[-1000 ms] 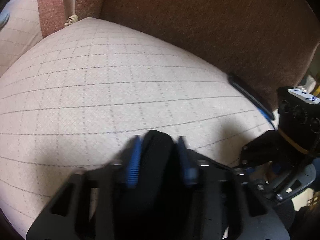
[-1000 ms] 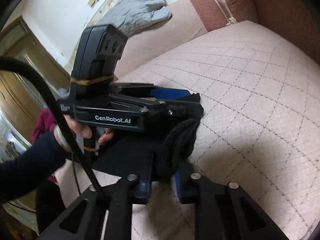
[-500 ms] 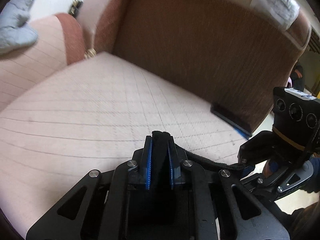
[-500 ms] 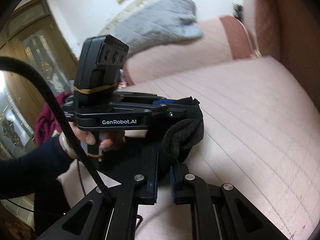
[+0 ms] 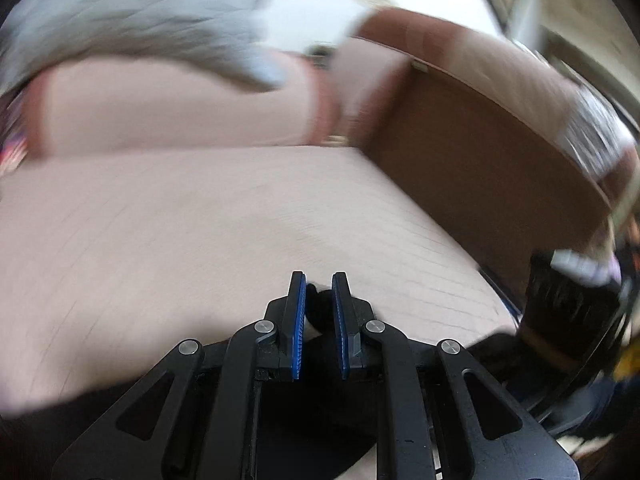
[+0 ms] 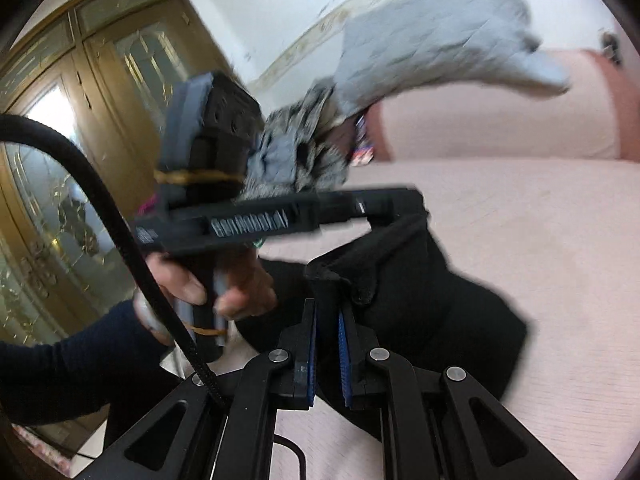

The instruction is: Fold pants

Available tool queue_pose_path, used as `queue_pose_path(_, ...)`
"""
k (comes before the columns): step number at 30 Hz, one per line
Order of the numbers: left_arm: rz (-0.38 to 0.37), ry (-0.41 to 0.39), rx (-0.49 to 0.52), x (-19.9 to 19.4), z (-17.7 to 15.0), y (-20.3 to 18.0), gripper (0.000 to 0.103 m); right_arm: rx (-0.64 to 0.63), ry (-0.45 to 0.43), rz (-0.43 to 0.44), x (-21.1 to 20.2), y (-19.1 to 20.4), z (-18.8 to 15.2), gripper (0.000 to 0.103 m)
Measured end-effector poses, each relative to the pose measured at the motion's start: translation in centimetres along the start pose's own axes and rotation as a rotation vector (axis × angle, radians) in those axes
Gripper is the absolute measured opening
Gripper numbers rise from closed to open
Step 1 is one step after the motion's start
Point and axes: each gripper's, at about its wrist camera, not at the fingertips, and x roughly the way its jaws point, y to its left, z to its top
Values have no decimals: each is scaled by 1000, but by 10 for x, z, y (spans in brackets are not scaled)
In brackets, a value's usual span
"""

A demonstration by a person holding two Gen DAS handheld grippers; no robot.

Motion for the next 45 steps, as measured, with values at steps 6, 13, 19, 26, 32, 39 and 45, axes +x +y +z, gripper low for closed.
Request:
queue_pose_path(6, 73, -72, -296, -54, -38, 60, 17, 62, 129, 32, 100, 7, -24, 10)
queue_pose_path(13, 104, -34, -394, -59, -77, 58, 67, 135, 110, 101, 67, -3, -22, 42)
queue_pose_path(19, 182, 125, -351, -15, -95, 35, 67, 98, 6, -105, 1, -34, -16, 46)
queue_pose_path(26, 114, 120, -365, 17, -101, 20, 51, 157, 19, -209, 18, -66, -18, 46)
queue_pose_path(32, 162, 77, -290, -4, -94, 1, 18, 137, -20, -183, 5, -50, -11, 46)
queue_pose_path(39, 186, 94, -341, 2, -110, 14, 19, 61, 58, -197, 43, -36, -15, 46)
queue_pose_path(45, 257, 74, -347, 1, -104, 24, 41, 123, 72, -231, 53, -54, -27, 46)
